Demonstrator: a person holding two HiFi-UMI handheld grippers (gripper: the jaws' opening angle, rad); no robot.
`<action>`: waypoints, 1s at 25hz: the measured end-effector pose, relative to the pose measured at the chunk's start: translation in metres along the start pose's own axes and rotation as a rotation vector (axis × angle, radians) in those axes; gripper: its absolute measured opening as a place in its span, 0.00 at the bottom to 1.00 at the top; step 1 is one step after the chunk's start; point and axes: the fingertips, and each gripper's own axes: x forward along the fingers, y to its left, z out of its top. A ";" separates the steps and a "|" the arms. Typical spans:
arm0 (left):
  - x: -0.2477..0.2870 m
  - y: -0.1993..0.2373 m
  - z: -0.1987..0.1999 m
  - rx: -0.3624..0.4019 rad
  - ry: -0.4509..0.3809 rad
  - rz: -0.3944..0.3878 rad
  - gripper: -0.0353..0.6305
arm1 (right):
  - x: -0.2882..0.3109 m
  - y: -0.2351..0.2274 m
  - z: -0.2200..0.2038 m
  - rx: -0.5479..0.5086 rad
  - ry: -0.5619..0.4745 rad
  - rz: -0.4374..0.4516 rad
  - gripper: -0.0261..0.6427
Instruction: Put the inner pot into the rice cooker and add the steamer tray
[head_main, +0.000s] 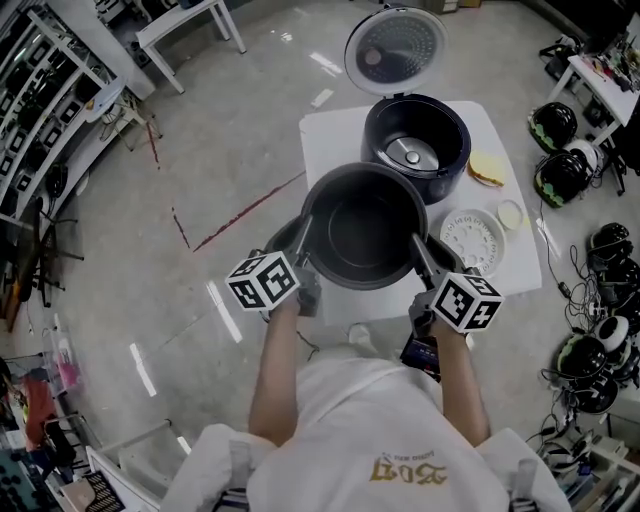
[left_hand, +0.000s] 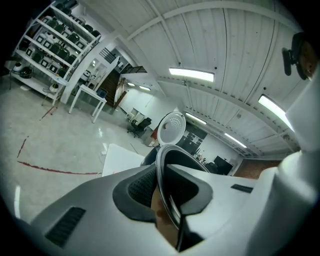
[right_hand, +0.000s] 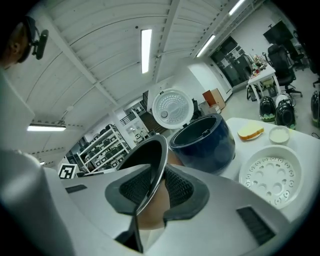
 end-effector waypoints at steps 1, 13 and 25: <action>-0.002 0.000 0.004 -0.003 -0.006 -0.004 0.17 | 0.000 0.004 0.003 -0.002 -0.005 0.003 0.19; 0.003 -0.025 0.053 -0.003 -0.080 -0.059 0.17 | 0.001 0.026 0.049 -0.012 -0.079 0.040 0.19; 0.047 -0.054 0.068 -0.004 -0.109 -0.054 0.17 | 0.008 -0.005 0.098 0.011 -0.101 0.082 0.18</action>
